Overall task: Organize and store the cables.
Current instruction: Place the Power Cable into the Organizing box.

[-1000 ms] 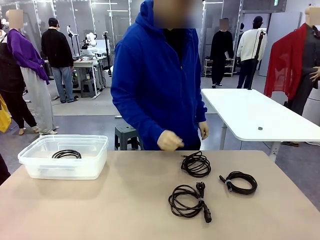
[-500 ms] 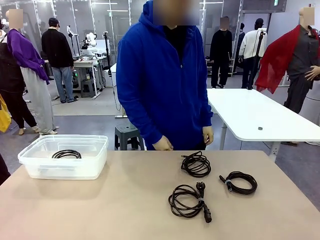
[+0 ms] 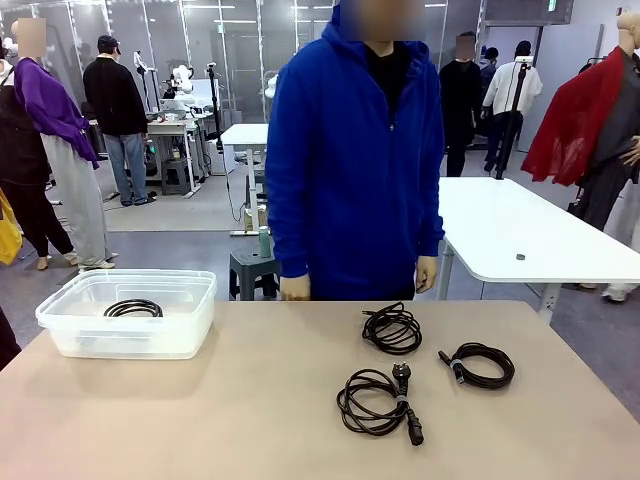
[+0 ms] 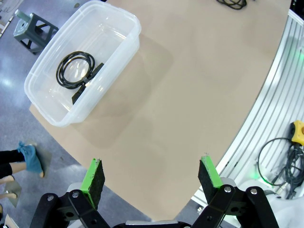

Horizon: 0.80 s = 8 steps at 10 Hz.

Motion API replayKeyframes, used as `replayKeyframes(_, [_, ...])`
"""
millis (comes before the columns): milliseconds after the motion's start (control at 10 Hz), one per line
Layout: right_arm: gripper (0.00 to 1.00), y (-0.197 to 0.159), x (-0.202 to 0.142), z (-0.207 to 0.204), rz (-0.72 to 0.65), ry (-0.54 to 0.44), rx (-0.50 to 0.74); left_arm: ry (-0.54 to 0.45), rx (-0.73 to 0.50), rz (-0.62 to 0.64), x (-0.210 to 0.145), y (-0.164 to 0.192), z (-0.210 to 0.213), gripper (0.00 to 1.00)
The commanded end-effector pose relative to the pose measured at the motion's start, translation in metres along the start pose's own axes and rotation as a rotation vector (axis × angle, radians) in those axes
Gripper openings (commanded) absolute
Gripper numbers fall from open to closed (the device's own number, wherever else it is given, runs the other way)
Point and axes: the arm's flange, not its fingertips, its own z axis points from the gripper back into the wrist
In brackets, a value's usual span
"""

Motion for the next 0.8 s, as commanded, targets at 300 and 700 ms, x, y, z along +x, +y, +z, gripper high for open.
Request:
replayKeyframes(300, [1.00, 0.020, 0.049, -0.056, -0.122, 0.141, 0.000, 0.007, 0.009, 0.006, -0.001, 0.000, 0.001, 1.00])
replayKeyframes(700, [1.00, 0.036, 0.093, -0.128, -0.223, 0.215, -0.039, 0.007, 0.009, 0.006, -0.001, 0.000, 0.001, 1.00])
